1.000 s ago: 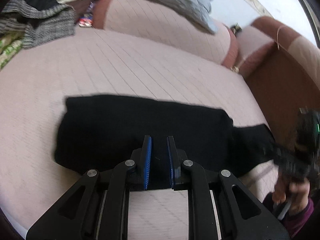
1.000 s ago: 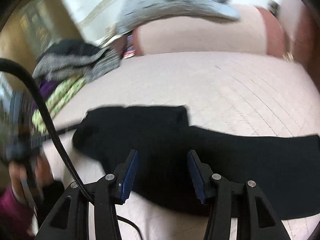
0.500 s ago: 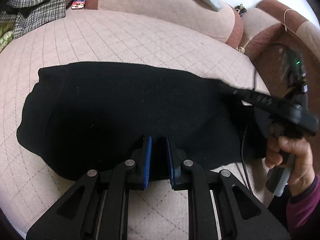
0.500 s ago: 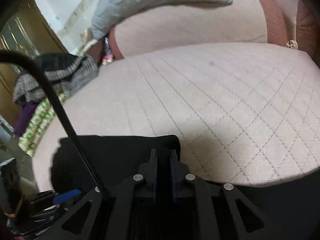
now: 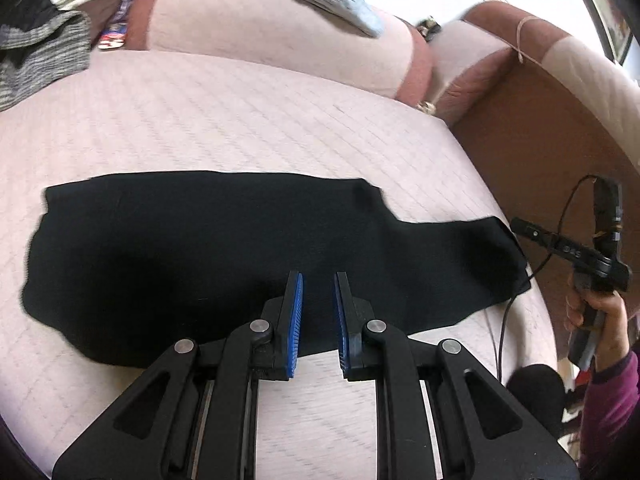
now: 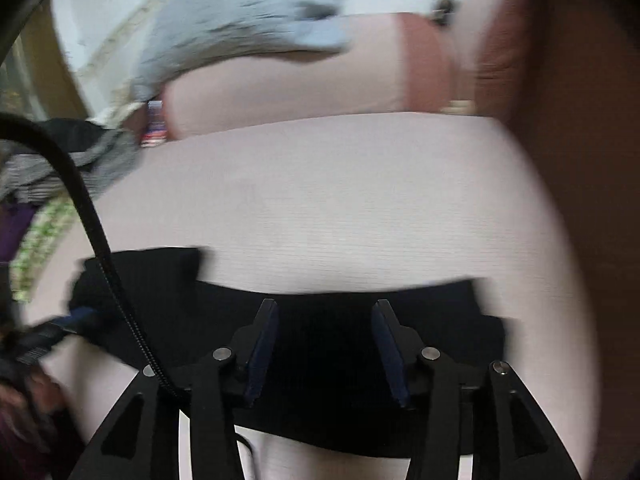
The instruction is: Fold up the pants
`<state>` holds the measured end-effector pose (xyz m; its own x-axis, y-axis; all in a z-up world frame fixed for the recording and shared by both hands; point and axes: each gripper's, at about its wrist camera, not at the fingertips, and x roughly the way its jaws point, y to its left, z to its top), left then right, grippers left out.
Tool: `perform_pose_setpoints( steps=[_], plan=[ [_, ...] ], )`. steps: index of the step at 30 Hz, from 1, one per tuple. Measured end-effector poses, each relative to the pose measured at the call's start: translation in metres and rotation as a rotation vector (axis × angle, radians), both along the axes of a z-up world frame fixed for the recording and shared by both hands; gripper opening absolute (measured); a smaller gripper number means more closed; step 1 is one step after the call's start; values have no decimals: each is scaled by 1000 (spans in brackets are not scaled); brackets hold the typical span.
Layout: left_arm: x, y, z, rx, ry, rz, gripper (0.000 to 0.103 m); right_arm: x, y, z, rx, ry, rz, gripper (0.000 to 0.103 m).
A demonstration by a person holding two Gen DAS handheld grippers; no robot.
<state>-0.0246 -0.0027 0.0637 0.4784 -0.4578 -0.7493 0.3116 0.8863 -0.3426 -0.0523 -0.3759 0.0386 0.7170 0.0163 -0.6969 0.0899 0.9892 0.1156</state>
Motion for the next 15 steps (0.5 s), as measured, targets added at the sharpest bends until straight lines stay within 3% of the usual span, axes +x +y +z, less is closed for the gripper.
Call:
perform_pose_setpoints(
  steps=[2, 8, 9, 10, 11, 15],
  plan=[
    [1, -17, -3, -3, 10, -30, 28, 0, -27, -7, -25, 19, -58, 47],
    [5, -60, -18, 22, 33, -110, 28, 19, -61, -35, 1, 73, -115, 46],
    [6, -66, -20, 26, 36, -117, 28, 22, -61, -38, 14, 70, -102, 43],
    [7, -70, -23, 32, 39, -119, 28, 25, -61, -42, 19, 68, -89, 23],
    [9, -73, -26, 40, 48, -117, 28, 26, -62, -44, 15, 73, -93, 10],
    [10, -75, -26, 37, 59, -112, 28, 0, -59, -28, 15, -4, -83, 6]
  ],
)
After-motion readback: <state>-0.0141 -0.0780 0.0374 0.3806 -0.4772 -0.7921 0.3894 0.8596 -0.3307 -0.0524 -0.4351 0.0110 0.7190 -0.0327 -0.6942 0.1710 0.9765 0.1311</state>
